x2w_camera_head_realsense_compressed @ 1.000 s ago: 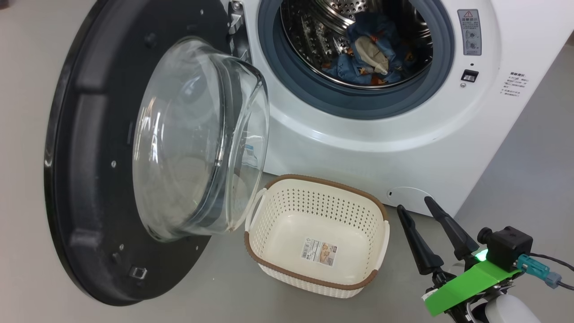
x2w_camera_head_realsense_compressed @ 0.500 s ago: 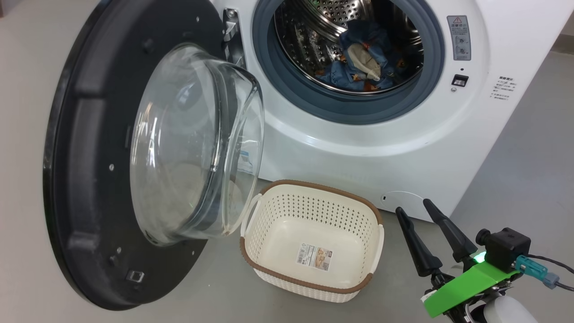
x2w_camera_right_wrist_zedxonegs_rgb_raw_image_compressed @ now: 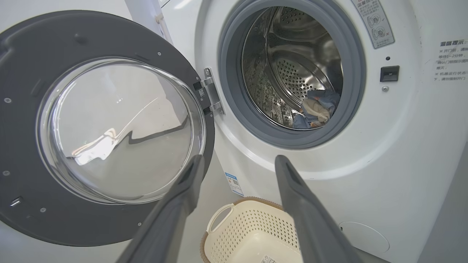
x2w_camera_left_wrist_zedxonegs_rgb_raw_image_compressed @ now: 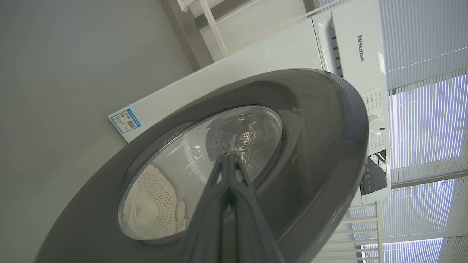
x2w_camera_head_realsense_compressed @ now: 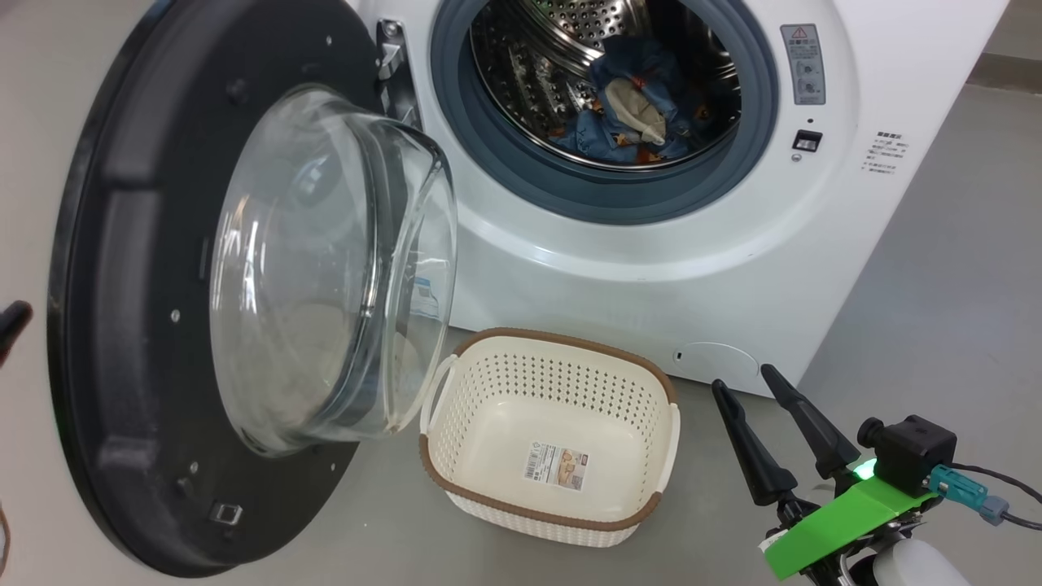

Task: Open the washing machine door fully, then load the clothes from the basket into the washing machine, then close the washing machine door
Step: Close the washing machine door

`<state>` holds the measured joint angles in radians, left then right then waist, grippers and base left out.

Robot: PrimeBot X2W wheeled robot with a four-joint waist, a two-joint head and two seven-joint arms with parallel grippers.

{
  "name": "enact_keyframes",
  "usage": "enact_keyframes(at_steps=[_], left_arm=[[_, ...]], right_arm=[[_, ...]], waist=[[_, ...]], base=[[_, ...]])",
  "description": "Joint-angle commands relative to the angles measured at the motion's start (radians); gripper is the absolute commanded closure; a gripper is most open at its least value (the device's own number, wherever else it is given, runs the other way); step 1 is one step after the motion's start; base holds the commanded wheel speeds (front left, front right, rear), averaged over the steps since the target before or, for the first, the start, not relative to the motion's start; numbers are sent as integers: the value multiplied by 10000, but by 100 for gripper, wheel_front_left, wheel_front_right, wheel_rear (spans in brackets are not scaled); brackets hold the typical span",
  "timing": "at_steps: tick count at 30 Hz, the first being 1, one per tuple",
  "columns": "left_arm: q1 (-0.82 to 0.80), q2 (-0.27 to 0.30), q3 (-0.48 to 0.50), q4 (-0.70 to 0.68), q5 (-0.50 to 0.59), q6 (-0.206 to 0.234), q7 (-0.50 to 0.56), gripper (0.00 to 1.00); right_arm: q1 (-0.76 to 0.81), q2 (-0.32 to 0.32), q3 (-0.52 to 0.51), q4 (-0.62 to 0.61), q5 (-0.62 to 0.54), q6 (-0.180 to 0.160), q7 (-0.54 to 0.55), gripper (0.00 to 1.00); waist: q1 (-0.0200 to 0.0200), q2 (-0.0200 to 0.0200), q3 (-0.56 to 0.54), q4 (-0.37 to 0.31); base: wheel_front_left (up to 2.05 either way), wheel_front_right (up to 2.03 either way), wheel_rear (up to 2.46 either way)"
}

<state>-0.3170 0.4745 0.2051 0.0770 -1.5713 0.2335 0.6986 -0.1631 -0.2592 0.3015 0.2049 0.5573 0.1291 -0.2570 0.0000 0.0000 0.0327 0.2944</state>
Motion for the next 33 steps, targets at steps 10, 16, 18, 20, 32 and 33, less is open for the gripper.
enact_keyframes(at_steps=[10, 16, 18, 20, 32, 33], left_arm=[[-468, 481, 119, -722, -356, 285, 639, 100], [-515, 437, 15, -900, -463, 357, 839, 100], [-508, 413, -40, -1025, -517, 385, 942, 100], [-483, 382, -95, -1176, -596, 416, 1069, 100], [-320, 130, -724, -2254, -652, 715, 1512, 100], [-294, 99, -782, -2360, -647, 742, 1533, 100]], right_arm=[[-175, -92, 147, -200, 8, 16, -48, 0], [-203, -82, 120, -198, 6, 16, -48, 0], [-194, -82, 109, -199, 3, 16, -48, 0], [-185, -83, 98, -200, 1, 16, -48, 0], [-228, -42, 86, -158, 12, 16, -48, 0], [-220, -33, 76, -161, 9, 16, -48, 0]], waist=[[0, 0, 62, -273], [0, 0, 90, -356], [0, 0, 95, -382], [0, 0, 98, -404], [0, 0, 20, -689], [0, 0, -2, -751]], base=[[0, 0, 0], [0, 0, 0], [0, 0, 0], [0, 0, 0], [0, 0, 0], [0, 0, 0]])
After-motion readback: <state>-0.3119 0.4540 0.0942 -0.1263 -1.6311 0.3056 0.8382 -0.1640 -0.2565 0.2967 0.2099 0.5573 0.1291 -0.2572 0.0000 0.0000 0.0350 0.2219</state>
